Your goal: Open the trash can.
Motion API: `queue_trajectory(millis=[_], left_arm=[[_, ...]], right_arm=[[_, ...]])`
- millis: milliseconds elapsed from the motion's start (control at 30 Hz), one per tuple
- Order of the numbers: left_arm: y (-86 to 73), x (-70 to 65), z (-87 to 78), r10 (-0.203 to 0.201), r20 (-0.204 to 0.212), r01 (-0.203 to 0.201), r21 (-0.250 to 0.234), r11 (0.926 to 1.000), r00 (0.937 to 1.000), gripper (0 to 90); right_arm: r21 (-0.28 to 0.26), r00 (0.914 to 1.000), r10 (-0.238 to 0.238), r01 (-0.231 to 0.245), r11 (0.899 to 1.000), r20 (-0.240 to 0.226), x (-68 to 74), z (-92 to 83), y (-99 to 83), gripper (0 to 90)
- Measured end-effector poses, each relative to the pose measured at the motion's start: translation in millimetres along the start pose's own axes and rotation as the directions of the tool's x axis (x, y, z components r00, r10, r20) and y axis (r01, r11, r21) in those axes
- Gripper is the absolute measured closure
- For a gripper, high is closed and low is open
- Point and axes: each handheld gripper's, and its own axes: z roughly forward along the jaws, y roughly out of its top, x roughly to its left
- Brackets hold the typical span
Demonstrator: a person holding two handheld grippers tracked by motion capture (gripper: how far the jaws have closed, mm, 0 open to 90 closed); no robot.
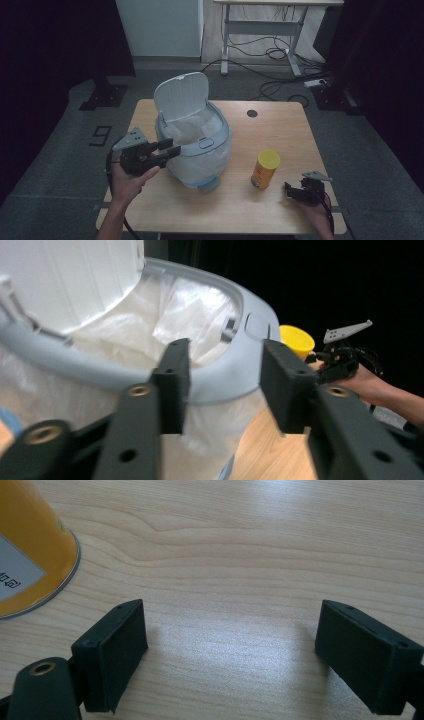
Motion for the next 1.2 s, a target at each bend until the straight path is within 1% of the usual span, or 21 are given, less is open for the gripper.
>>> queue_trajectory(millis=[33, 67, 100, 133, 167, 300, 500, 633, 767, 900, 1033, 1200], left_arm=[[-2.0, 1.6, -1.1, -0.003, 0.000, 0.003, 0.005, 1.0000, 1.0000, 50.8], [-4.2, 2.9, -2.0, -0.003, -0.009, 0.003, 0.009, 0.9999, 1.0000, 50.8], [-6.5, 4.2, -2.8, -0.003, -0.018, 0.003, 0.013, 0.9999, 0.9998, 44.8], [-9.0, 5.5, -3.4, -0.002, -0.025, 0.002, 0.017, 0.9999, 0.9997, 42.7], [-11.6, 6.8, -4.1, -0.001, -0.033, 0.002, 0.018, 0.9998, 0.9995, 42.7], [-23.9, 12.0, -5.3, 0.012, -0.069, -0.010, 0.030, 0.9995, 0.9975, 35.4], [-47.4, 22.4, -1.4, -0.003, -0.106, 0.007, 0.040, 0.9992, 0.9944, 34.9], [-63.1, 28.8, 4.6, -0.018, -0.112, 0.024, 0.050, 0.9984, 0.9936, 35.0], [-78.1, 34.9, 13.9, -0.018, -0.119, 0.028, 0.080, 0.9964, 0.9927, 34.7], [-92.2, 41.1, 23.1, -0.032, -0.125, 0.044, 0.095, 0.9945, 0.9917, 34.6], [-103.9, 46.7, 30.3, -0.047, -0.134, 0.061, 0.103, 0.9928, 0.9899, 34.7], [-113.2, 50.3, 34.8, -0.054, -0.150, 0.072, 0.117, 0.9904, 0.9872, 35.3]], right_arm=[[0.000, 1.0000, 0.000, 0.000, 1.000, 0.000, 0.0, 0.0, 0.0, 12.6], [0.000, 1.0000, 0.000, 0.000, 1.000, 0.000, 0.0, 0.0, 0.0, 12.6], [0.000, 1.0000, 0.000, 0.000, 1.000, 0.000, 0.0, 0.0, 0.0, 12.6], [0.000, 1.0000, 0.000, 0.000, 1.000, 0.001, 0.0, 0.0, 0.0, 12.6], [0.000, 1.0000, 0.000, 0.000, 1.000, 0.001, 0.0, 0.0, 0.0, 12.6], [0.000, 1.0000, 0.000, 0.000, 1.000, 0.000, 0.0, 0.0, 0.0, 12.6], [0.000, 1.0000, -0.001, 0.001, 1.000, 0.000, -0.1, 0.0, 0.0, 12.6], [0.000, 1.0000, -0.002, 0.002, 1.000, 0.001, -0.1, 0.0, 0.0, 12.6], [0.000, 1.0000, -0.001, 0.001, 1.000, 0.000, -0.1, 0.0, 0.0, 12.6], [0.000, 1.0000, -0.002, 0.002, 1.000, 0.000, -0.1, 0.0, 0.0, 12.6], [0.000, 1.0000, -0.002, 0.002, 1.000, 0.000, -0.1, 0.0, -0.1, 12.6], [0.000, 1.0000, -0.002, 0.002, 1.000, 0.000, -0.1, 0.0, 0.0, 12.6]])
